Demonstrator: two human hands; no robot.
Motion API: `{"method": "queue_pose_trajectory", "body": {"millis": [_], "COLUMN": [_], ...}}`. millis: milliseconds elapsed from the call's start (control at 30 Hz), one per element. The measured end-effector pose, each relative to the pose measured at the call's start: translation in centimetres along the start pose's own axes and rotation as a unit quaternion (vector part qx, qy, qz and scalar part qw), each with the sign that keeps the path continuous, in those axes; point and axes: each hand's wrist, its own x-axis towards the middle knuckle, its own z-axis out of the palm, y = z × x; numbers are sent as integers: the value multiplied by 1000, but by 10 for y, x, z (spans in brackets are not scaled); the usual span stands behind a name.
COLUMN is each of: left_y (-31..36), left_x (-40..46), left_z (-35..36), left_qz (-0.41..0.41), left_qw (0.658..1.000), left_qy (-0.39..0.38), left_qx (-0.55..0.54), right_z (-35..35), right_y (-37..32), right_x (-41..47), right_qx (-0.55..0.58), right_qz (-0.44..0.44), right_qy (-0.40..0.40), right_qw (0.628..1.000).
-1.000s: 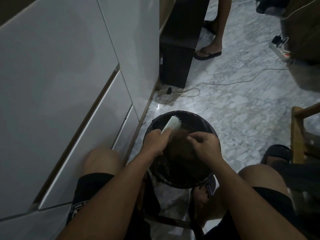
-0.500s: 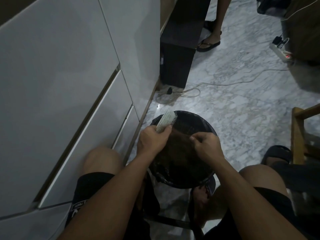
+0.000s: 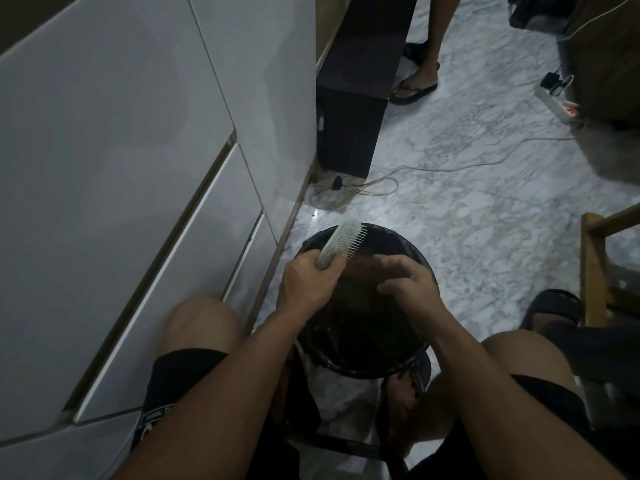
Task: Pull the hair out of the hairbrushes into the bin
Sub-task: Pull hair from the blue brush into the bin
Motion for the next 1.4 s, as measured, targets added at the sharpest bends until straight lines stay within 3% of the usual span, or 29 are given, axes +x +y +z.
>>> {"method": "queue_pose_trajectory", "body": {"millis": [67,133,333,500,767,967,1167,1300,1400], "left_y": [0,1,-1,-4,-7,-3,13,21,14], "left_x": [-1,-2,-1,7,17,11,-1,-8,-1], "left_z": [1,2,2,0,-7,-5,-5,-8,-4], "left_qz": [15,28,14,-40,-84,-93,-68,-21,-25], "left_qw": [1000,999,999,999,995,992,981,979,984], "left_qy": [-16,-33,-21,9,35,-56,-172,-201,-178], "left_qx": [10,30,42,3,-39,-59,-57,-6,10], "right_z": [6,9,10,7,-7,-13,7,18,17], "right_y": [2,5,8,-1,-9,-4,4,11,10], "right_x": [-1,-1,-3,-9,-11,-7,-7,-6,-4], "right_qx": [101,110,-15,-103,-110,-61,-21,-83,-119], "right_qz": [13,5,-52,-77,-54,-2,-18,-31,-50], "right_qy": [-25,-45,-13,-59,-104,-43,-74,-39,-14], "right_qw": [995,993,998,990,987,997,997,995,992]}}
